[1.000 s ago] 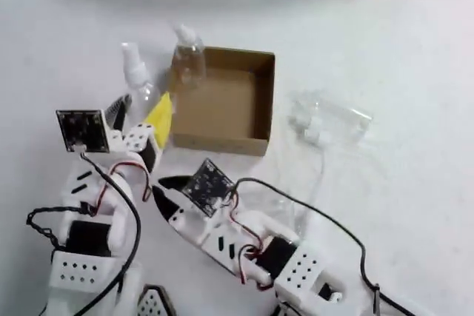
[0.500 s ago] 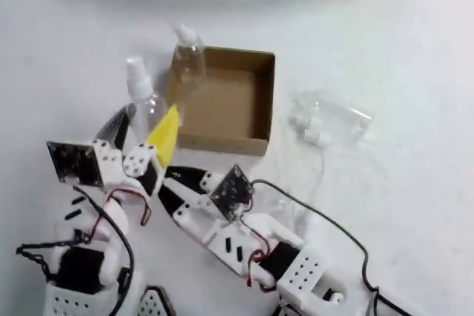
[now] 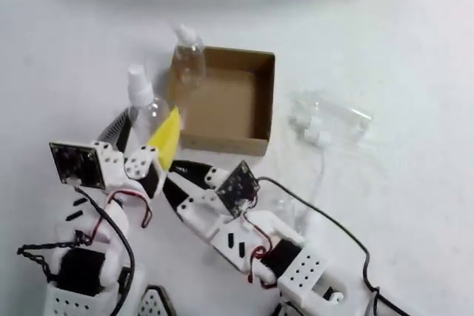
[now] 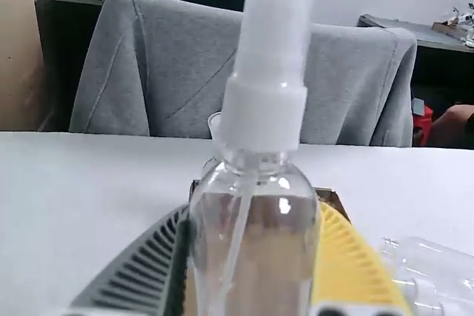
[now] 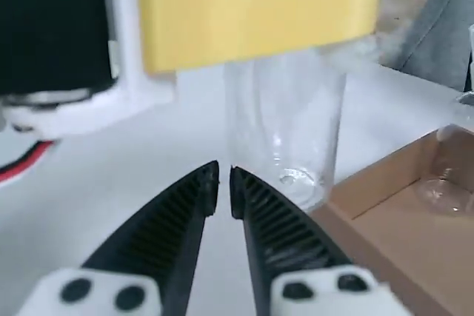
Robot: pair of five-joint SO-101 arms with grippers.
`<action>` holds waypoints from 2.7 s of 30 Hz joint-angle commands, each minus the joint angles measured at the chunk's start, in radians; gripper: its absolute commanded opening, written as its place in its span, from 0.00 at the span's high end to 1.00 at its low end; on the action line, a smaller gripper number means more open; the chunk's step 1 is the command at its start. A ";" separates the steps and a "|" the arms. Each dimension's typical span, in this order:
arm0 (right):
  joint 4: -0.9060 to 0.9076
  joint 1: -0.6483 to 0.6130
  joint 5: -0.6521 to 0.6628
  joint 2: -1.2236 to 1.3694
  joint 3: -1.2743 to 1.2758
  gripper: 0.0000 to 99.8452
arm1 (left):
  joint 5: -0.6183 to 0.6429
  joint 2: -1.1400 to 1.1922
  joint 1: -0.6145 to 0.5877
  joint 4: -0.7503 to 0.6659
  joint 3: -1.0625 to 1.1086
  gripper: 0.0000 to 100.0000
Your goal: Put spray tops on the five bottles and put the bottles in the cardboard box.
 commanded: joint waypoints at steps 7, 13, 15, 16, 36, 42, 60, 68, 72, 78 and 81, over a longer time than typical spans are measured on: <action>-0.030 0.038 -0.003 -0.022 -0.011 0.98 | -0.112 -0.013 0.102 0.031 -0.015 0.98; -0.030 0.096 -0.003 -0.022 -0.015 0.98 | -0.117 -0.013 0.101 0.037 -0.017 0.98; -0.030 0.107 -0.003 -0.022 -0.015 0.98 | -0.117 -0.013 0.101 0.037 -0.017 0.98; -0.030 0.107 -0.002 -0.022 -0.015 0.98 | -0.117 -0.013 0.099 0.037 -0.017 0.98; 0.309 0.251 0.095 -0.035 -0.109 0.98 | -0.109 -0.004 0.021 -0.160 0.048 0.98; 0.476 0.429 0.091 -0.035 -0.216 0.98 | -0.043 0.051 0.021 -0.221 0.038 0.98; 0.475 0.472 0.040 -0.035 -0.222 0.98 | -0.026 0.800 0.013 -0.703 -0.112 0.98; 0.475 0.467 0.041 -0.031 -0.222 0.98 | -0.028 0.997 0.002 -0.904 -0.114 0.98; 0.475 0.466 0.041 -0.030 -0.222 0.98 | -0.028 1.058 -0.015 -0.967 -0.124 0.98; 0.475 0.466 0.041 -0.028 -0.222 0.98 | -0.028 1.211 -0.036 -0.974 -0.221 0.98; 0.475 0.466 0.041 -0.027 -0.222 0.98 | -0.028 1.282 -0.036 -0.974 -0.259 0.98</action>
